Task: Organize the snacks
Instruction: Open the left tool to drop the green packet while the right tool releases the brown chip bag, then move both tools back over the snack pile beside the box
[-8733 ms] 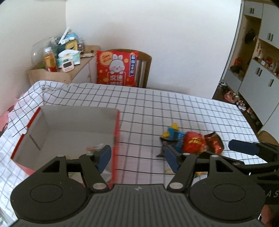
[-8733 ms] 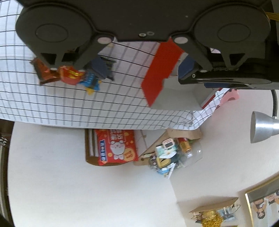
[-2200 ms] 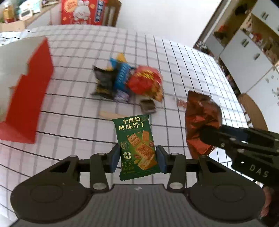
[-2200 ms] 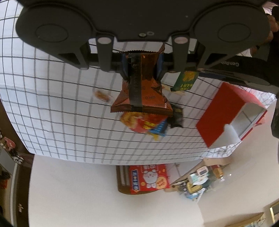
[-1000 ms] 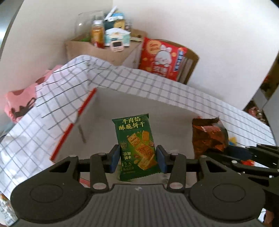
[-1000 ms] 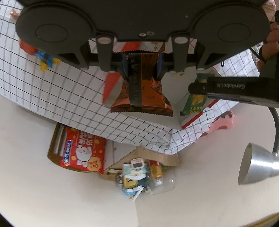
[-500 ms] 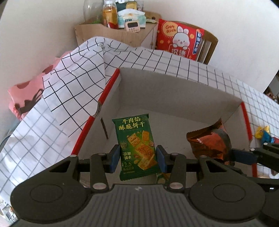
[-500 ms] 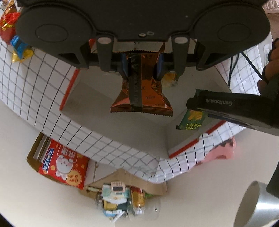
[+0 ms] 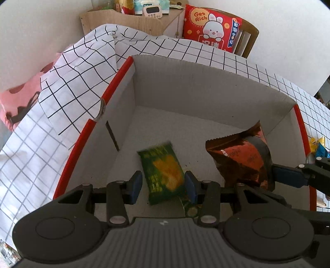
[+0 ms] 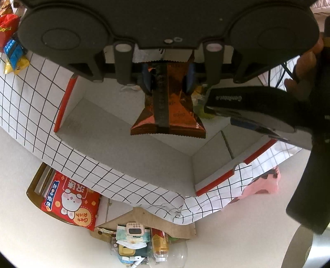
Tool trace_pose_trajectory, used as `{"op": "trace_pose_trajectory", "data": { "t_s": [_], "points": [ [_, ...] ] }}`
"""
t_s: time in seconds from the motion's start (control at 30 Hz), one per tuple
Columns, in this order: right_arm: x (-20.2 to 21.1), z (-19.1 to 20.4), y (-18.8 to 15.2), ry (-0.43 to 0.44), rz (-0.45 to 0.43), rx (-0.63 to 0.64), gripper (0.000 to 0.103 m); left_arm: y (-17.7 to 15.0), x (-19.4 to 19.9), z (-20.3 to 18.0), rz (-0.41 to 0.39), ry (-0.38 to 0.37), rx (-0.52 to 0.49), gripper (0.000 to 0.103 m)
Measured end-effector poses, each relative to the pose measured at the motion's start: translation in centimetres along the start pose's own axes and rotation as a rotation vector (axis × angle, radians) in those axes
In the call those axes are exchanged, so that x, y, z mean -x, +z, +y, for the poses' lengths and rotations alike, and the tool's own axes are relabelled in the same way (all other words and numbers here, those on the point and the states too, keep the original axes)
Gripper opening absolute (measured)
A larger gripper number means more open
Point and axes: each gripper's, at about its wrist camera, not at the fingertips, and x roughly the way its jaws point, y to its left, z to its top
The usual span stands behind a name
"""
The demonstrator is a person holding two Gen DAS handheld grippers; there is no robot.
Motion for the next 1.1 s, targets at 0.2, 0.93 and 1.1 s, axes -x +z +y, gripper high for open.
{"op": "trace_pose_trajectory", "data": {
  "t_s": [0.2, 0.93, 1.1],
  "points": [
    [-0.1, -0.2, -0.1, 0.001, 0.011, -0.013, 0.040, -0.3, 0.4, 0.1, -0.004, -0.007, 0.007, 0.044],
    [7.6, -2.7, -1.7, 0.065, -0.138, -0.113, 0.074, -2.1, 7.1, -1.8, -0.148, -0.051, -0.012, 0.056],
    [10.0, -3.6, -2.5, 0.079, -0.183, -0.138, 0.081, -2.6, 9.3, -3.7, -0.183, -0.073, -0.024, 0.057]
  ]
}}
